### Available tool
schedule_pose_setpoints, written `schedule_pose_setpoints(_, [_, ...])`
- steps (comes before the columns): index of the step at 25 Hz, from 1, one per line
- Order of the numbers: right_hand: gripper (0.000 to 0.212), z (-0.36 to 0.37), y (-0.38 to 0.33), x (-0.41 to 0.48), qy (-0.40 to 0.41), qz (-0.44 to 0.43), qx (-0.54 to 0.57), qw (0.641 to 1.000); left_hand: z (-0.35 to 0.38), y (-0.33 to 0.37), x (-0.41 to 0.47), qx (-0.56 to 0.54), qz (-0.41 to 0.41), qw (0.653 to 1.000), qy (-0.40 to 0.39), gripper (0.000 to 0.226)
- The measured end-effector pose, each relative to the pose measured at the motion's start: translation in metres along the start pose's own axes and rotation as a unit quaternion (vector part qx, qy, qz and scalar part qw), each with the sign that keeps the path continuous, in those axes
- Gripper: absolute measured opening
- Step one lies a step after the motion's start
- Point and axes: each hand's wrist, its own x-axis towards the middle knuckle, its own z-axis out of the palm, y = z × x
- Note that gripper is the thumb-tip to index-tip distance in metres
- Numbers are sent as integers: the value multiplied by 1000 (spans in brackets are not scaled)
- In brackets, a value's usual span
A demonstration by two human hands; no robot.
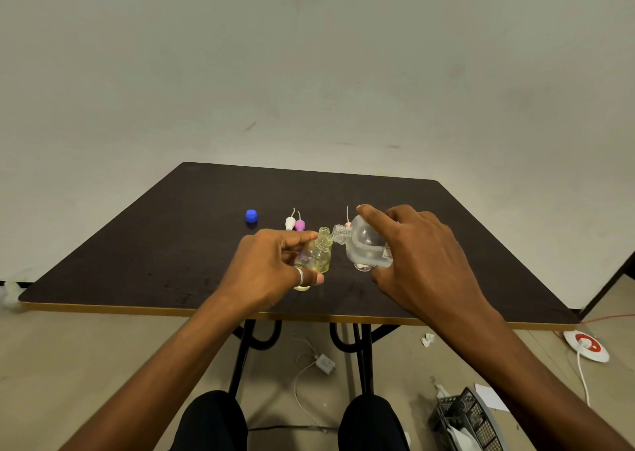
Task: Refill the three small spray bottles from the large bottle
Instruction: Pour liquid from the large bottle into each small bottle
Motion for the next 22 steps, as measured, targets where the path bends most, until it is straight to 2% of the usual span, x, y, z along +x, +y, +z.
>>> schedule_pose_setpoints(22, [80,-2,-1,-1,1,-3,-6,1000,1,0,-1,-4,1,1000,-2,71])
